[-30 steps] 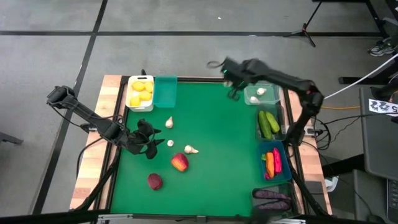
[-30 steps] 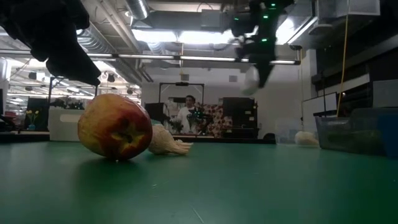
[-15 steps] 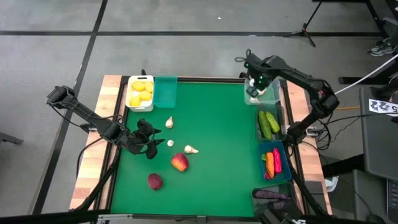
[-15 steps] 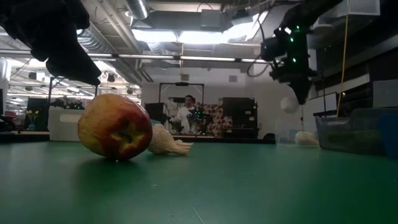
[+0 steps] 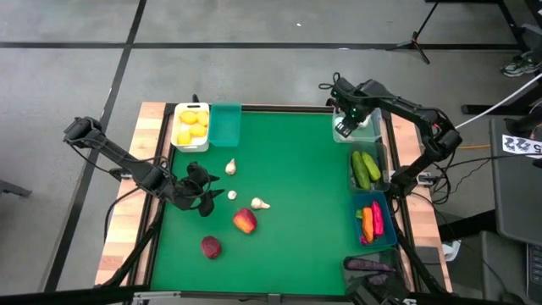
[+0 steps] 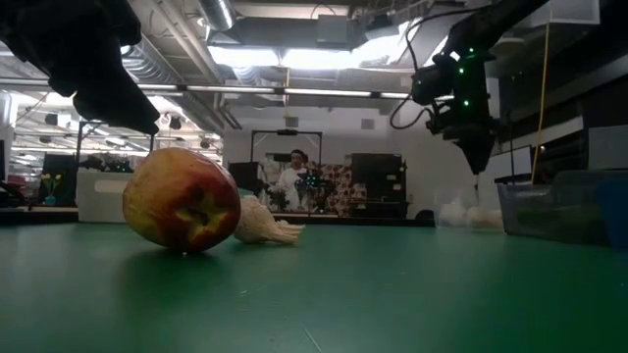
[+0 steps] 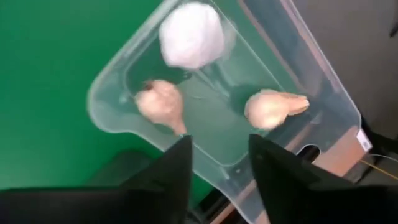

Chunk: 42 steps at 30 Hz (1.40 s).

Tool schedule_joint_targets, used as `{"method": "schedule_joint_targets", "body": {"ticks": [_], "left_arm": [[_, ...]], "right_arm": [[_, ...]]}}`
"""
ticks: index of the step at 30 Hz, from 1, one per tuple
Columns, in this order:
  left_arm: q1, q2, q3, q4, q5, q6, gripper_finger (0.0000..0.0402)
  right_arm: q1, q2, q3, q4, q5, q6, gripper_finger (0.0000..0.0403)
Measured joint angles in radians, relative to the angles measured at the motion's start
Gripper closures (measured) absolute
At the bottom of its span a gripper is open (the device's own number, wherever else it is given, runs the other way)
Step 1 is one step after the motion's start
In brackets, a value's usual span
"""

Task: Sort produce into baskets
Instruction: Put the red apple into the light blue bin

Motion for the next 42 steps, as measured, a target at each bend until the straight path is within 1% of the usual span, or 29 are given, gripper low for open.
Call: {"method": "schedule_joint_targets", "body": {"ticks": [3, 6, 10, 12, 13, 15, 17, 19, 21, 24, 25, 27, 29, 31, 35, 38, 42], "left_arm": [[0.001, 0.000, 0.000, -0.008, -0.014, 0.031, 0.0176], [0.015, 0.000, 0.000, -0.010, -0.061, 0.055, 0.0176], [0.071, 0.000, 0.000, -0.006, -0.073, 0.079, 0.0176], [0.097, 0.010, 0.000, 0.019, -0.046, 0.125, 0.0176], [0.104, 0.021, 0.000, 0.058, -0.011, 0.189, 0.0176], [0.103, 0.050, 0.000, 0.174, 0.101, 0.348, 0.0176], [0.099, 0.094, 0.000, 0.332, 0.202, 0.496, 0.0176], [0.092, 0.132, 0.000, 0.437, 0.318, 0.567, 0.0176], [0.080, 0.158, 0.001, 0.476, 0.445, 0.563, 0.0176], [0.033, 0.167, 0.001, 0.437, 0.589, 0.489, 0.0176], [0.011, 0.167, 0.001, 0.432, 0.622, 0.466, 0.0176], [-0.041, 0.167, 0.005, 0.423, 0.656, 0.441, 0.0176], [-0.090, 0.167, 0.041, 0.382, 0.654, 0.445, 0.0176], [-0.127, 0.167, 0.109, 0.305, 0.633, 0.462, 0.0176], [-0.162, 0.183, 0.257, 0.062, 0.578, 0.448, 0.0176], [-0.189, 0.231, 0.361, -0.085, 0.569, 0.449, 0.0176], [-0.233, 0.341, 0.460, -0.219, 0.569, 0.495, 0.0176]], "right_arm": [[0.001, 0.000, 0.044, -0.044, -0.054, 0.004, 0.0206], [0.016, 0.000, 0.106, -0.098, -0.158, 0.031, 0.0178], [0.075, -0.019, 0.192, -0.140, -0.254, 0.034, 0.0167], [0.114, -0.036, 0.231, -0.137, -0.297, 0.034, 0.0168], [0.137, -0.045, 0.246, -0.132, -0.318, 0.033, 0.0169], [0.188, -0.066, 0.270, -0.105, -0.350, 0.031, 0.0172], [0.238, -0.088, 0.284, -0.077, -0.365, 0.033, 0.0174], [0.295, -0.107, 0.282, -0.039, -0.375, 0.044, 0.0175], [0.358, -0.117, 0.278, -0.018, -0.403, 0.058, 0.0175], [0.468, -0.121, 0.276, -0.019, -0.431, 0.060, 0.0175], [0.501, -0.121, 0.276, -0.021, -0.433, 0.060, 0.0175], [0.569, -0.121, 0.275, -0.017, -0.418, 0.060, 0.0175], [0.626, -0.121, 0.275, -0.006, -0.384, 0.060, 0.0175], [0.676, -0.120, 0.275, 0.010, -0.354, 0.060, 0.0175], [0.747, -0.120, 0.275, 0.017, -0.320, 0.066, 0.0175], [0.781, -0.120, 0.275, 0.016, -0.294, 0.100, 0.0175], [0.809, -0.120, 0.275, 0.013, -0.267, 0.136, 0.0175]]}}
